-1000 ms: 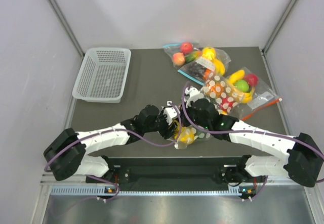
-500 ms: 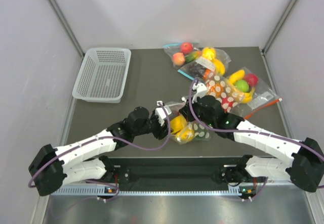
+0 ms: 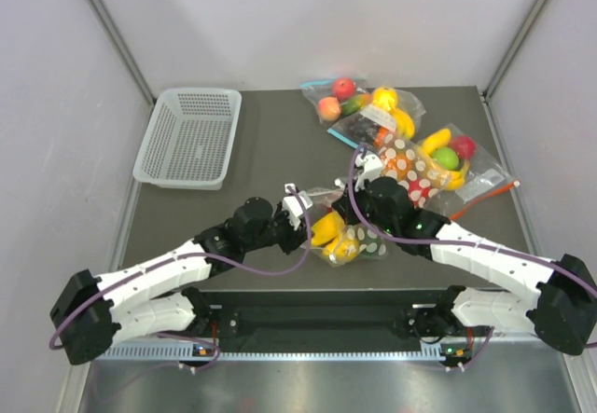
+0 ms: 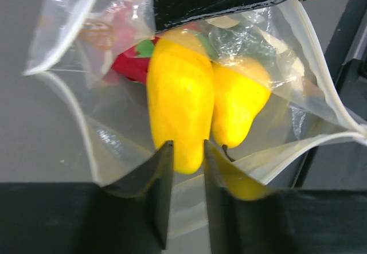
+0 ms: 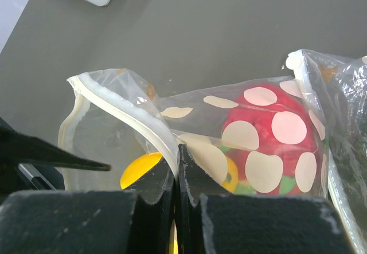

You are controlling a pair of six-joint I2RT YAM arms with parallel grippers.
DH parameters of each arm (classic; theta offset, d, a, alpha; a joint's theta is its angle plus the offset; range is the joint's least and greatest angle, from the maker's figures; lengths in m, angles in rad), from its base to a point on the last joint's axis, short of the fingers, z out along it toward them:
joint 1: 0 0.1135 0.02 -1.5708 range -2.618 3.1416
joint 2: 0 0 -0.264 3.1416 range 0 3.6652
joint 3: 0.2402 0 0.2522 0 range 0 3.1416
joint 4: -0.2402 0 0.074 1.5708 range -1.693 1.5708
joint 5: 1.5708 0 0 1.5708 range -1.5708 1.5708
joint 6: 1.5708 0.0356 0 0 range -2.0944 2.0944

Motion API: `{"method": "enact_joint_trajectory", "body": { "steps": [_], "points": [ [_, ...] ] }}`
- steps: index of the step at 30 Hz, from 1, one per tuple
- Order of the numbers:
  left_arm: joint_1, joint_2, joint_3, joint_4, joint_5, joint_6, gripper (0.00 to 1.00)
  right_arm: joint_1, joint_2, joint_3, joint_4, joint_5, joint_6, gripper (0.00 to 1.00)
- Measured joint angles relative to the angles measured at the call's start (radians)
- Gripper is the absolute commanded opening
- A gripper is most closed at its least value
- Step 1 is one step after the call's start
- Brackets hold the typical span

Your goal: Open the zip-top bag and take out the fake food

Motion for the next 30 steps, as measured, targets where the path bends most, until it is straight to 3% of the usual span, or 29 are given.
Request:
{"method": "enact_joint_trajectory", "body": {
  "steps": [4,6,8,11,15,30],
  "points": [
    [0.0,0.077,0.0,0.063,0.043,-0.009,0.54,0.0,-0.002,-0.009,0.003,-0.002,0.0,0.0],
    [0.0,0.127,0.002,0.089,0.053,-0.019,0.57,0.0,-0.006,-0.012,0.0,-0.007,0.0,0.0],
    [0.0,0.175,0.002,0.109,0.062,-0.023,0.7,0.0,-0.009,-0.012,0.0,-0.013,0.0,0.0],
    [0.0,0.228,0.002,0.139,0.076,-0.035,0.79,0.0,-0.018,-0.012,-0.004,-0.022,0.0,0.0],
    [0.0,0.254,0.002,0.166,0.077,-0.037,0.83,0.0,-0.032,-0.012,-0.005,-0.029,0.0,0.0],
    [-0.005,0.433,0.003,0.339,0.053,-0.066,0.82,0.0,-0.049,-0.062,0.021,-0.069,0.026,0.0]
  ]
}}
